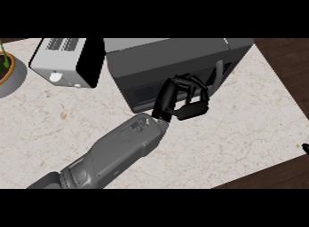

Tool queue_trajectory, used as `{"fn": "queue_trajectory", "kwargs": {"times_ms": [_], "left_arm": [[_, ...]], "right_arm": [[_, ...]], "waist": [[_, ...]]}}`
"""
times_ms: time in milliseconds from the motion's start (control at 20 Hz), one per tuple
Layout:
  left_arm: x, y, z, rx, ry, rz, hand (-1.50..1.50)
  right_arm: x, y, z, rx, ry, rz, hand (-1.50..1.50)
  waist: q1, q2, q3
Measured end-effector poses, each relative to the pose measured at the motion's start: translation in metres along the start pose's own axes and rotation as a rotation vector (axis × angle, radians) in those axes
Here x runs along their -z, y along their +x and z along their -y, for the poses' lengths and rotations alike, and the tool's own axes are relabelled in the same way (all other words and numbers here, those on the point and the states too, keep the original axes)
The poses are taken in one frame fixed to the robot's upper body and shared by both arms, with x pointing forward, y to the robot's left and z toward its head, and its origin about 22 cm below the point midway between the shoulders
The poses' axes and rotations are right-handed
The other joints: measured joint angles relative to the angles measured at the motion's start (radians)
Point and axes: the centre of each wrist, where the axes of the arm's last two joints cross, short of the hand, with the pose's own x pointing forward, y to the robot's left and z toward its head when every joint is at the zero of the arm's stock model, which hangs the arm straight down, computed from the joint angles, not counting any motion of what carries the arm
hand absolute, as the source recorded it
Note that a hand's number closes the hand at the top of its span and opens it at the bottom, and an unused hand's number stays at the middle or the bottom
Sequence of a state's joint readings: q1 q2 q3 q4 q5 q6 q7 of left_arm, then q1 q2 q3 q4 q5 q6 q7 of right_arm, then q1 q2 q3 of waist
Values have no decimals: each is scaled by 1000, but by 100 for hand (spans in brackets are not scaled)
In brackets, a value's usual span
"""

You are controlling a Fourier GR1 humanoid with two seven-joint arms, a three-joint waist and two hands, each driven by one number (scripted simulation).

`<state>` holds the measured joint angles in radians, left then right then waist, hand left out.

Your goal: Pick up the milk, place it into the microwave and close the microwave

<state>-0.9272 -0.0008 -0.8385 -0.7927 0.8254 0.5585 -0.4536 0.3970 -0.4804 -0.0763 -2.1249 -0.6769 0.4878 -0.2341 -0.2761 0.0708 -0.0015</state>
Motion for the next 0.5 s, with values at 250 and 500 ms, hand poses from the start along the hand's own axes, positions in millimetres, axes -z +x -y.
{"fn": "queue_trajectory", "kwargs": {"times_ms": [250, 500], "left_arm": [[-1, -2, -1, -11, 27, 24, 150], [-1, -3, -1, -19, 53, 45, 150]], "right_arm": [[3, 3, -2, 16, 39, 7, -150], [7, 7, -4, 32, 82, 10, -150]], "waist": [[-9, 2, 0], [-19, 4, 0]]}}
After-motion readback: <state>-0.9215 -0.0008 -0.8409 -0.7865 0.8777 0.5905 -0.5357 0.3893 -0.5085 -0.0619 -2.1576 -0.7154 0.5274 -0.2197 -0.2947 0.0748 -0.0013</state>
